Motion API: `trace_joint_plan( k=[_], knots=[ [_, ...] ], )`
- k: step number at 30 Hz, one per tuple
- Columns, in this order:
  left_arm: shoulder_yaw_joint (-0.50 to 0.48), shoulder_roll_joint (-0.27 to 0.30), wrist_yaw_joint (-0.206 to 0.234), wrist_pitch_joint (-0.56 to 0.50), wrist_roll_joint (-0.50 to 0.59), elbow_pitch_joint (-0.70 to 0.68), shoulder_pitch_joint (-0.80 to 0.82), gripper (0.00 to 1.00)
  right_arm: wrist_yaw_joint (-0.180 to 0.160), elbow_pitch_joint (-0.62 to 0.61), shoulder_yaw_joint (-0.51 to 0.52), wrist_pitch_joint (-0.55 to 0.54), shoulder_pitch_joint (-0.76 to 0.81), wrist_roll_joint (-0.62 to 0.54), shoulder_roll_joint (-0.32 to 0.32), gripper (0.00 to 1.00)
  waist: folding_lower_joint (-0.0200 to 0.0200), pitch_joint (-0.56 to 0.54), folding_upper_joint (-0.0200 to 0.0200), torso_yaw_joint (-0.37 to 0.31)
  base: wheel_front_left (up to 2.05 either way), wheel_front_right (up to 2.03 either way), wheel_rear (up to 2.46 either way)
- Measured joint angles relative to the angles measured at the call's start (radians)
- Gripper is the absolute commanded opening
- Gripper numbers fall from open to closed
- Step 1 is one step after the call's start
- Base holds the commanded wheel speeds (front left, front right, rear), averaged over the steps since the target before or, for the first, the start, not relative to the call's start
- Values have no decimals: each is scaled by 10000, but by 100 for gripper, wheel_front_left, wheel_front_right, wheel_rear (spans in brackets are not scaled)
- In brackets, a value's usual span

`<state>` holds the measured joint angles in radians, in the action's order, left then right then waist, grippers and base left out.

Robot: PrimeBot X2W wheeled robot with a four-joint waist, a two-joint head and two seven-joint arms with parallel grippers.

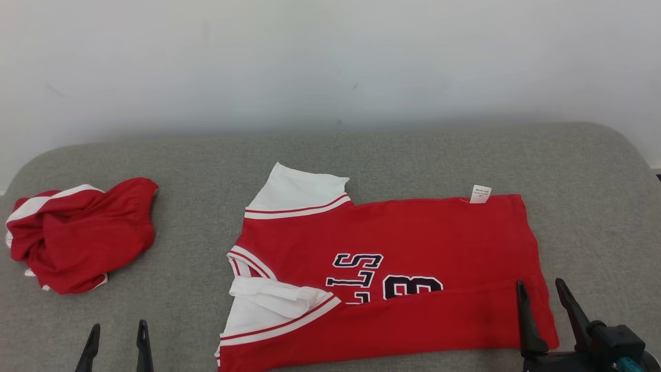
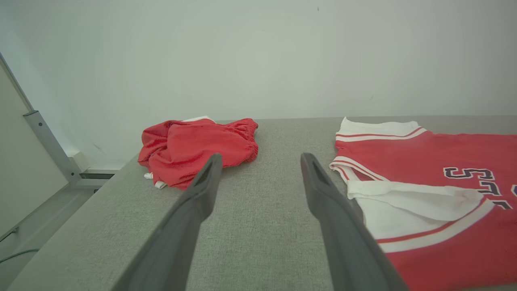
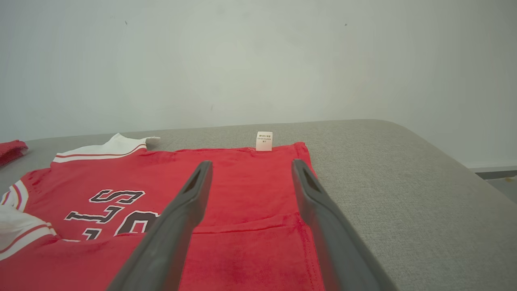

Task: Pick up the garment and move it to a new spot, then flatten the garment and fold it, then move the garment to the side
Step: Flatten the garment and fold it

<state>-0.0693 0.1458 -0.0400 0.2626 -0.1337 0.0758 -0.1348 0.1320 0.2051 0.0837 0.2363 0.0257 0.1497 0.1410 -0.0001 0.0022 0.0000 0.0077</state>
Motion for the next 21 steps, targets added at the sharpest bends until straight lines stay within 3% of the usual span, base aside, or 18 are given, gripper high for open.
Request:
trace_joint_plan(
  k=[5, 11, 16, 21],
  knots=[
    [86, 261, -351, 0, -186, 209, 1081, 100, 0, 364, -121, -349, -834, 15, 73, 100, 0, 319, 0, -258, 0, 0, 0],
    [236, 1078, -709, -474, -617, 715, 3039, 100, 0, 1122, -476, -364, -2487, 150, 244, 100, 1, 914, 0, -635, 0, 0, 0],
    [826, 2184, -853, -1580, -1699, 1147, 5298, 100, 0, 2362, -771, -253, -4365, 224, 351, 100, 3, 1715, 2, -1100, 0, 0, 0],
    [2146, 3429, -913, -2778, -3244, 1638, 6864, 100, 0, 3676, -1181, -167, -5828, 336, 305, 100, 4, 2430, 3, -1674, 0, 0, 0]
  ],
)
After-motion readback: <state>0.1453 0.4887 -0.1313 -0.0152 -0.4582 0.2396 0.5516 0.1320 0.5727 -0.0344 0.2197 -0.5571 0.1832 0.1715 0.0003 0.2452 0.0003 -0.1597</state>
